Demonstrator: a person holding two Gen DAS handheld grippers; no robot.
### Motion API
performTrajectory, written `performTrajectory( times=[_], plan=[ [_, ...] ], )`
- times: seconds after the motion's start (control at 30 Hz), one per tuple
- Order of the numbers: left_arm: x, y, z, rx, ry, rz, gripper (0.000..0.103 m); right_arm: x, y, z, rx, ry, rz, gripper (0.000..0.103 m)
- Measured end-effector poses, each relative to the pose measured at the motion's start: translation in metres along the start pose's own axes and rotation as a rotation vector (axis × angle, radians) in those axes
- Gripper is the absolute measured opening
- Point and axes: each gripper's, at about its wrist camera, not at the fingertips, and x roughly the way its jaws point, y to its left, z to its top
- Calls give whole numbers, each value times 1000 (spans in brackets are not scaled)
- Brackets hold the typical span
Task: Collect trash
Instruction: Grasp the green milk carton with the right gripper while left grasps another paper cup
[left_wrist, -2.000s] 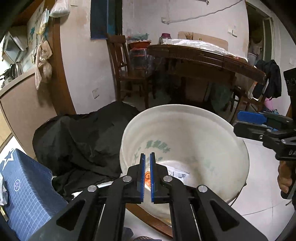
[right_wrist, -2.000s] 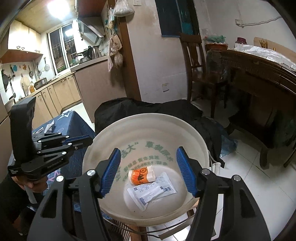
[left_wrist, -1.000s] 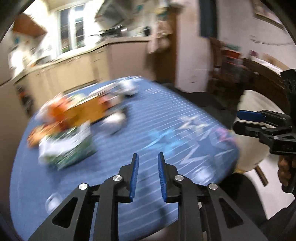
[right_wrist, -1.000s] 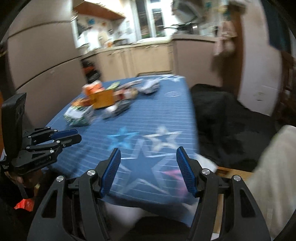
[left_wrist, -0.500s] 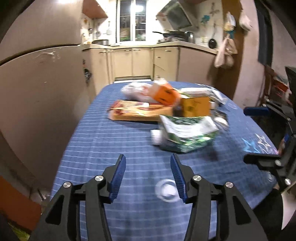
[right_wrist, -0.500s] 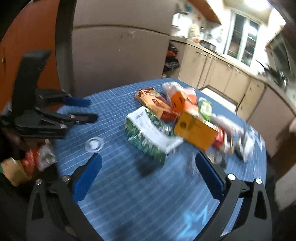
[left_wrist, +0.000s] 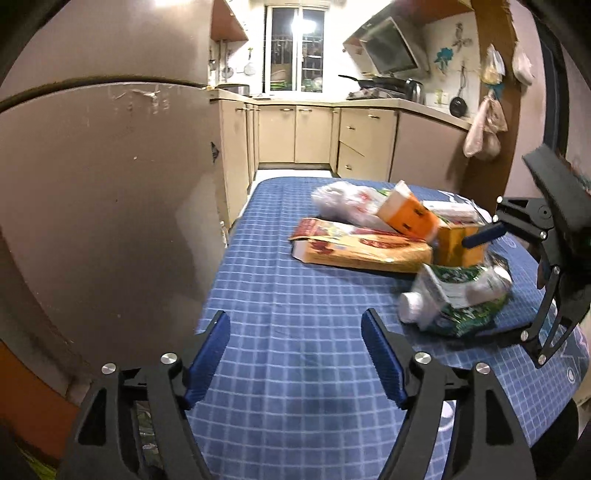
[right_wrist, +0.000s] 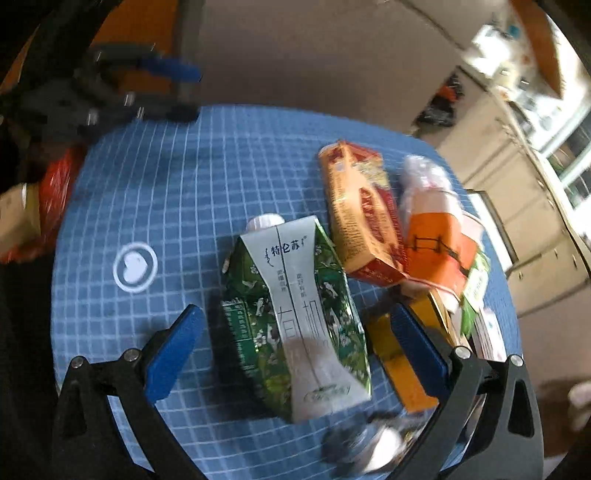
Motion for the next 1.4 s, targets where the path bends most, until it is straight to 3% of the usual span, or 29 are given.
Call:
performTrajectory(
  times=[0.17,0.23,0.3,0.33,0.5,0.6,0.7,0.83,0.9,1.03,1.13,1.2,1.27,1.33,1.4],
  plan=[
    [8,10,5,-22,-4,1,79,26,-10,11,-88,96,78,98],
    [11,11,6,-28,-1,2,79,33,-21,14,-47,96,150,98],
    [13,12,7,-38,6,0,80,40,-37,14,60,96,283,84],
    [15,12,7,-42,10,-1,81,40,-38,12,78,77,286,80],
    [16,5,8,-40,11,-14,81,17,-16,-13,180,-1,157,79],
    [16,-4,13,-21,1,-42,81,-6,7,-38,300,-58,136,78],
    [26,-18,32,22,-13,-135,81,-34,24,-71,502,-134,149,78],
    [63,-39,74,169,-20,-328,81,-71,27,-110,716,-261,170,78],
    [84,-48,91,247,-17,-397,81,-80,17,-118,785,-303,173,78],
    [133,-71,111,368,60,-514,78,-95,20,-131,885,-356,163,78],
    [157,-90,111,453,98,-541,67,-104,24,-139,920,-368,154,78],
    [164,-99,110,473,119,-576,50,-99,21,-150,935,-369,148,78],
    [164,-107,106,509,125,-606,19,-100,24,-156,958,-366,144,77],
    [157,-114,99,553,105,-616,4,-99,28,-161,978,-368,142,77],
    [149,-117,93,565,87,-620,4,-100,29,-164,992,-376,134,77]
  ],
)
